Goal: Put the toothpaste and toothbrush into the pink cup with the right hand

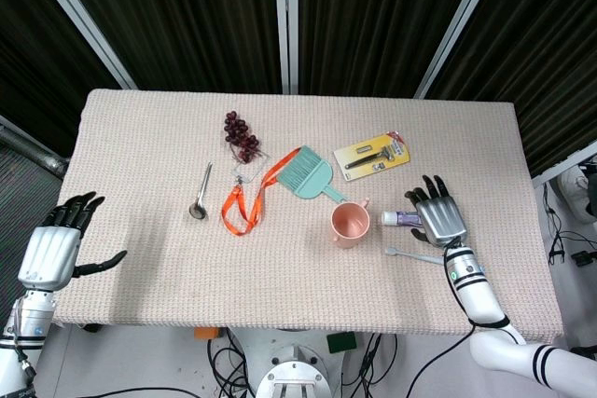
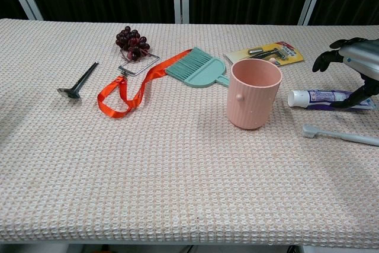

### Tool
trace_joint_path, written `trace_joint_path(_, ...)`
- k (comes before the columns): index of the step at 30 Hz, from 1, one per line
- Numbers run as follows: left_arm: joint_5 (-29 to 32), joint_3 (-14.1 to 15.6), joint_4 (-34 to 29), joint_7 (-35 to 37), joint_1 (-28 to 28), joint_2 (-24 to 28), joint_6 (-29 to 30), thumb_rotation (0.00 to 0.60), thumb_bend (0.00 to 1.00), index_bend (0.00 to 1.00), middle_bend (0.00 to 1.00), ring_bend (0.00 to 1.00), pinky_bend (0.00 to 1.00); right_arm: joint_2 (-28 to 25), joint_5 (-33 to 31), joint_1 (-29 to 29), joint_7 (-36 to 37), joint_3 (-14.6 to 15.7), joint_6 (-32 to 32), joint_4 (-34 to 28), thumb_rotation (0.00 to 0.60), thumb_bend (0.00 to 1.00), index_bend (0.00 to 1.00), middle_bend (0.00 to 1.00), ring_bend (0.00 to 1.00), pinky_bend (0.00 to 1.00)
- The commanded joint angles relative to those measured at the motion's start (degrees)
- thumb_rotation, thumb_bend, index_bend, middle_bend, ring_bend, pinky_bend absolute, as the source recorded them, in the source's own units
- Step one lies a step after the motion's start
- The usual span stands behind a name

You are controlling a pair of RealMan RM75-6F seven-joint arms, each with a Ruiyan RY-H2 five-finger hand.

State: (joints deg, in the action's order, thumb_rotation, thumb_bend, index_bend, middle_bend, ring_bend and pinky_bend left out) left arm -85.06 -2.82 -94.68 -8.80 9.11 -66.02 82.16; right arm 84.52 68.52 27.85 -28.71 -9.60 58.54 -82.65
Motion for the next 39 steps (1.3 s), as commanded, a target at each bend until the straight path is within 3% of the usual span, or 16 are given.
trace_joint_path(1,0.2,-0.1,-0.1,0.0,0.0,0.1,0.1,0.153,0.07,0.12,0.09,0.09,0.21,0.5,0.2,0.4,0.1,0.3,0.0,0.6,0.600,0.44,0.33,0.29,0.00,0.00)
trace_joint_path(15,0.4,0.5,0.2,-0.2,0.3,0.4,-1.3,0.155,0.08,0.12,0.09,0.09,0.21,5.7,1.0,2.0,1.8,1.2,1.1,5.8,0.600,0.47,0.42,0.41,0.01,0.00)
trace_joint_path(23,0.3,0.6,0.4,0.2,0.1,0.8,-1.1,0.162,0.08,0.12,0.09,0.09,0.21,7.2,1.7,2.8,2.0,1.4,1.6,7.9,0.600,0.56,0.59,0.54,0.07,0.00)
trace_joint_path(26,-1.2,0.7,0.7,2.3,-0.1,1.0,0.0,0.220,0.08,0.12,0.09,0.10,0.21,6.8,2.3,3.0,2.9,1.6,1.6,8.1,0.600,0.60,0.60,0.55,0.08,0.00)
trace_joint_path(33,-0.6,0.5,0.6,2.5,-0.6,1.6,0.7,0.238,0.07,0.12,0.09,0.10,0.21,5.5,7.2,1.7,10.5,1.0,7.4,7.6,0.600,0.67,0.70,0.64,0.14,0.00)
trace_joint_path(39,-0.8,0.7,0.5,2.7,-0.9,1.8,1.0,0.239,0.07,0.12,0.09,0.10,0.21,0.3,13.0,-0.1,21.1,-1.8,16.0,0.4,0.600,0.71,0.73,0.68,0.15,0.00)
